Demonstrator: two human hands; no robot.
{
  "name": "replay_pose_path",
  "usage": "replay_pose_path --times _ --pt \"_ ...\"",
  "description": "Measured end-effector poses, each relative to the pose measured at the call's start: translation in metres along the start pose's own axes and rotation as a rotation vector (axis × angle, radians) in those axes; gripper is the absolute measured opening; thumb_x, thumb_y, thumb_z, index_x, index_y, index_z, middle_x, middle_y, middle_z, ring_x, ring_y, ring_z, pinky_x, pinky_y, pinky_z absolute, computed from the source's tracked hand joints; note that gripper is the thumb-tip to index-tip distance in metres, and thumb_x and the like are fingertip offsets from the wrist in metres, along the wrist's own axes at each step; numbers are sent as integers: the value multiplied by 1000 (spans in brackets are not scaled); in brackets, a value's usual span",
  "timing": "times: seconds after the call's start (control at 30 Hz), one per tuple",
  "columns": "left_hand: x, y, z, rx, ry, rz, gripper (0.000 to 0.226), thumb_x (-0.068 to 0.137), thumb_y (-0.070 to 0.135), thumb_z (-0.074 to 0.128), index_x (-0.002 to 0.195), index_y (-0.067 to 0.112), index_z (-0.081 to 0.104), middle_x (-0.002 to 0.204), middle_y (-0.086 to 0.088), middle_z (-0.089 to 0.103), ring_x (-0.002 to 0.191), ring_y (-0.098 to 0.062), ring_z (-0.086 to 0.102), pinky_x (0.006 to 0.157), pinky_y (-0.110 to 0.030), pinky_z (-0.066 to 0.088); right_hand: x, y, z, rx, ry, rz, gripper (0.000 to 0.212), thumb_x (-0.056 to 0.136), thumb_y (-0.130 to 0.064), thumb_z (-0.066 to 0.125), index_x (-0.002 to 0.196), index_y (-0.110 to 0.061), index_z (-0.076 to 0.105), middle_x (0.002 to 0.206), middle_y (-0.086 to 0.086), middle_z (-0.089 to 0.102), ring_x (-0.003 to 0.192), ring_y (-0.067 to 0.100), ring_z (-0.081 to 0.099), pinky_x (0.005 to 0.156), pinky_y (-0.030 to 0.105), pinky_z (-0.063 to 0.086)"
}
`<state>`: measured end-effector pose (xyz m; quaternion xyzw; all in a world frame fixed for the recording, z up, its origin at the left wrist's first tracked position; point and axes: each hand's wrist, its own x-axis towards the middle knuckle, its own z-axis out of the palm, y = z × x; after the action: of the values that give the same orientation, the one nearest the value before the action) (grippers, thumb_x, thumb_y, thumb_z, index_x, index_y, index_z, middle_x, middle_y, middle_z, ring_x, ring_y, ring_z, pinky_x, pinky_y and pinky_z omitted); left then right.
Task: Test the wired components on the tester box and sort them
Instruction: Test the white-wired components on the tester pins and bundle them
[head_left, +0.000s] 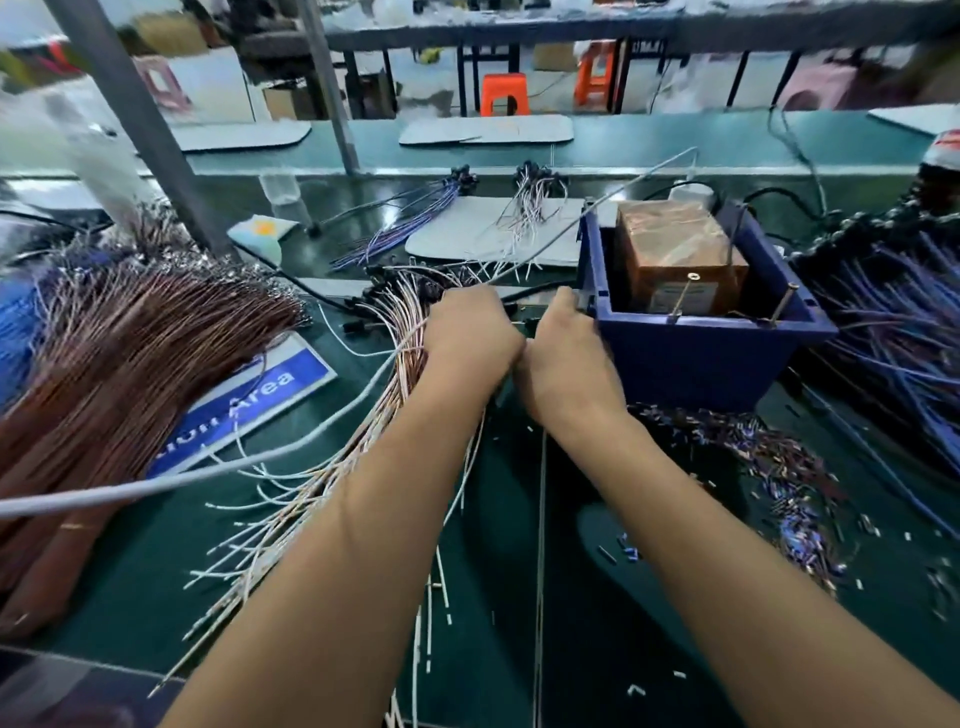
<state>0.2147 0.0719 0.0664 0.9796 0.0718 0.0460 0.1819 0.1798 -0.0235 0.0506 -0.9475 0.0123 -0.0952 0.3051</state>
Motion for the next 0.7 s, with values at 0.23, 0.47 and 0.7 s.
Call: replay_pose_path --times 0.23,0.47,0.7 --pt "6 1 -5 5 -38 -19 11 85 11 63 78 4 58 80 -15 63 84 -35 62 73 -33 49 -4 4 6 180 -119 -11 20 95 -18 52 109 -10 65 102 14 71 90 37 67 71 37 52" --pt "-10 -15 -36 -100 -732 45 31 86 -5 58 67 13 74 59 -2 70 43 -8 59 42 -14 40 3 1 13 453 -185 241 24 100 -33 50 96 -12 62 89 14 72 78 35 71 67 42 59" --pt "-9 -28 -48 -241 -599 -133 21 105 14 58 94 -3 66 66 -12 68 48 -19 64 51 -26 57 -11 16 15 486 -278 308 19 90 -3 53 90 -3 72 65 7 75 40 15 60 39 20 40"
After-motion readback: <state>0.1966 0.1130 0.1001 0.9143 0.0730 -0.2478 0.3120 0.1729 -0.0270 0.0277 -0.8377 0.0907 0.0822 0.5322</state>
